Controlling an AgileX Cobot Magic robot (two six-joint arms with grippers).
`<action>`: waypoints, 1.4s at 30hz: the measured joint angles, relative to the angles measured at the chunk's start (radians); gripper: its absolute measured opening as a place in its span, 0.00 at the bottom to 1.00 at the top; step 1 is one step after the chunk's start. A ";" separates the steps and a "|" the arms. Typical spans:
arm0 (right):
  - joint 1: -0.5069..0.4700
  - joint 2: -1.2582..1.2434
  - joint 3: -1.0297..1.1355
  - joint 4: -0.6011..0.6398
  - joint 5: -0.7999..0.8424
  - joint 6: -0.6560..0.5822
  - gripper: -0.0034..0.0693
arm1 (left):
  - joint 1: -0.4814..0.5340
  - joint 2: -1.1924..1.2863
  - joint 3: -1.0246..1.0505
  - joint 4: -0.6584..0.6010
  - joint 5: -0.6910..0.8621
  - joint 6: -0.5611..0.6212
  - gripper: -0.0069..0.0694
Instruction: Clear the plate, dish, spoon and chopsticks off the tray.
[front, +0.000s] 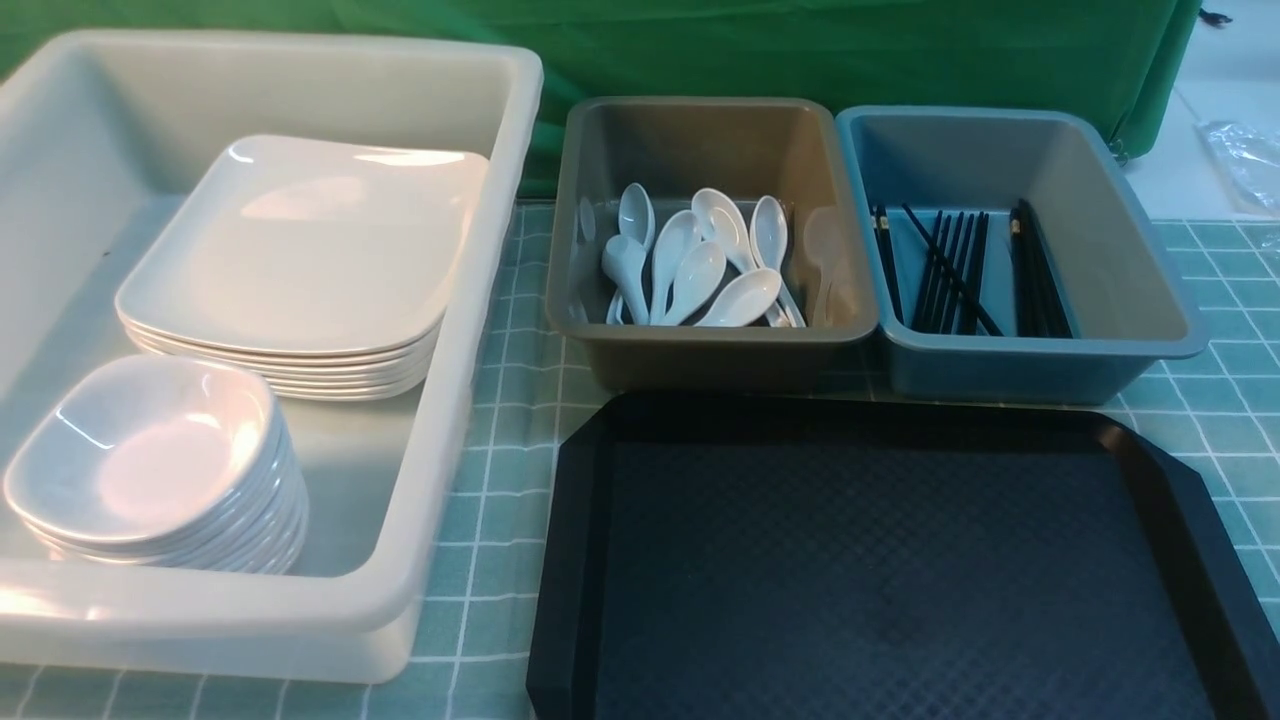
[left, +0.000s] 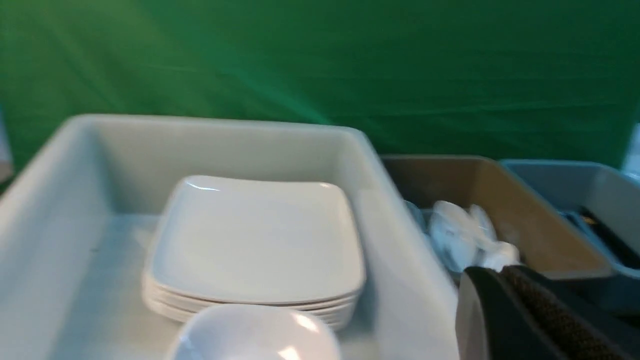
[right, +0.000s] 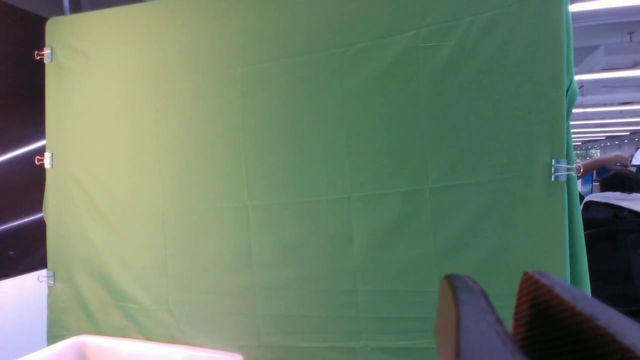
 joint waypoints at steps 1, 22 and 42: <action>0.000 0.000 0.000 0.000 0.000 0.000 0.32 | -0.010 -0.019 0.065 0.050 -0.063 -0.028 0.11; 0.000 0.000 0.000 0.000 0.000 0.000 0.37 | -0.038 -0.201 0.550 0.170 -0.251 -0.081 0.11; -0.005 -0.006 0.015 -0.004 0.112 -0.029 0.38 | -0.038 -0.201 0.550 0.168 -0.251 -0.078 0.11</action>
